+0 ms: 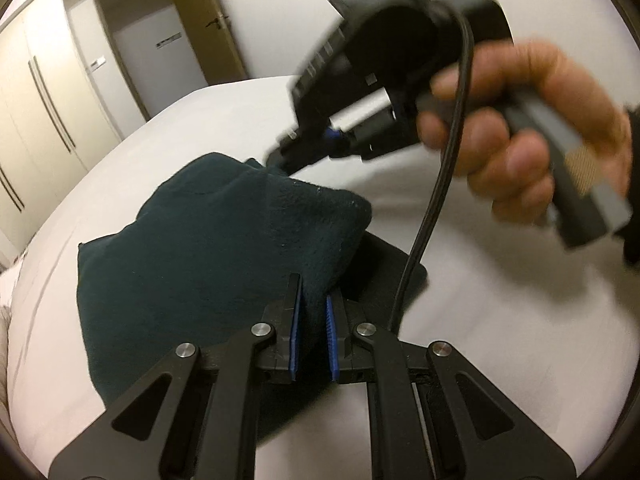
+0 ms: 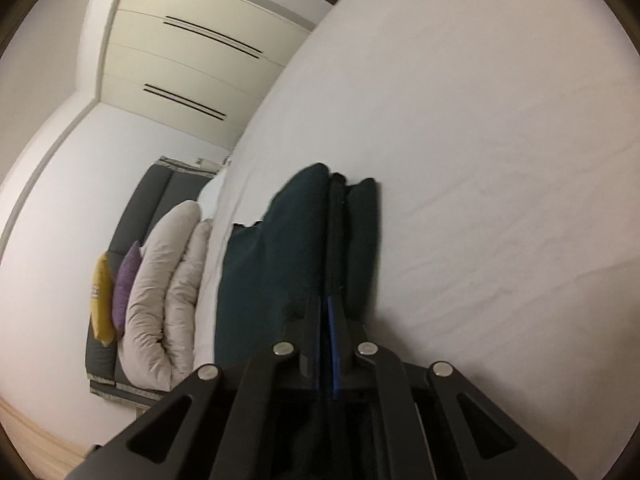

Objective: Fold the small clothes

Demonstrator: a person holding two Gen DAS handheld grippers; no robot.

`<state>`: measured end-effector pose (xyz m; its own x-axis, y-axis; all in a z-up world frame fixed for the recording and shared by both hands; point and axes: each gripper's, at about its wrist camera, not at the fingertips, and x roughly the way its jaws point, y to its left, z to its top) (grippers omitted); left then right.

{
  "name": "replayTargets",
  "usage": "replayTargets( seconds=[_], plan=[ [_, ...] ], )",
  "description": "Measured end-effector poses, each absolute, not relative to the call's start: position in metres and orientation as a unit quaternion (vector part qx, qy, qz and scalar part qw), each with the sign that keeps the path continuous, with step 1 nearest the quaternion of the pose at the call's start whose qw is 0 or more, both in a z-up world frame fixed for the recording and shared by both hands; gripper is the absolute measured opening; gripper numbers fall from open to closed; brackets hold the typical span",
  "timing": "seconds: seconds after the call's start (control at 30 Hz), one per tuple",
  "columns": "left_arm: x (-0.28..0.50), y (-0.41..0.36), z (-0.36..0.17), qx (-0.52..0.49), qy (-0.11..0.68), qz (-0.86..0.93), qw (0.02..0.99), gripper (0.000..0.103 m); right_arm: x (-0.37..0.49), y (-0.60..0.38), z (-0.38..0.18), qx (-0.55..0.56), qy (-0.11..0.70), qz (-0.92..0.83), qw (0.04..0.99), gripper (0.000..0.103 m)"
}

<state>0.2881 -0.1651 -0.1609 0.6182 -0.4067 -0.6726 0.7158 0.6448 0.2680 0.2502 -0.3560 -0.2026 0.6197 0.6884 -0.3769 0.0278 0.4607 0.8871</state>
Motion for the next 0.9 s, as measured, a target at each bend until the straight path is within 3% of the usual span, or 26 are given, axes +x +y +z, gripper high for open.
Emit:
replayTargets(
  seconds=[0.07, 0.5, 0.7, 0.83, 0.9],
  plan=[
    [0.292, -0.162, -0.164, 0.265, 0.29, -0.327, 0.859, 0.01, 0.253, -0.353, -0.198, 0.465, 0.392, 0.22, 0.763, 0.039],
    [0.31, -0.128, -0.13, 0.232, 0.231, -0.322, 0.888, 0.009, 0.273, -0.322, -0.188, 0.44, 0.462, 0.249, 0.728, 0.038],
    [0.339, -0.107, -0.111, 0.188, 0.234, -0.316, 0.9, 0.009, 0.252, -0.35, -0.165, 0.468, 0.429, 0.23, 0.737, 0.037],
    [0.356, -0.093, -0.1, 0.159, 0.232, -0.305, 0.91, 0.009, 0.245, -0.344, -0.166, 0.477, 0.448, 0.252, 0.713, 0.048],
    [0.36, -0.092, -0.093, 0.152, 0.227, -0.304, 0.913, 0.009, 0.249, -0.335, -0.175, 0.494, 0.455, 0.272, 0.689, 0.049]
  ],
)
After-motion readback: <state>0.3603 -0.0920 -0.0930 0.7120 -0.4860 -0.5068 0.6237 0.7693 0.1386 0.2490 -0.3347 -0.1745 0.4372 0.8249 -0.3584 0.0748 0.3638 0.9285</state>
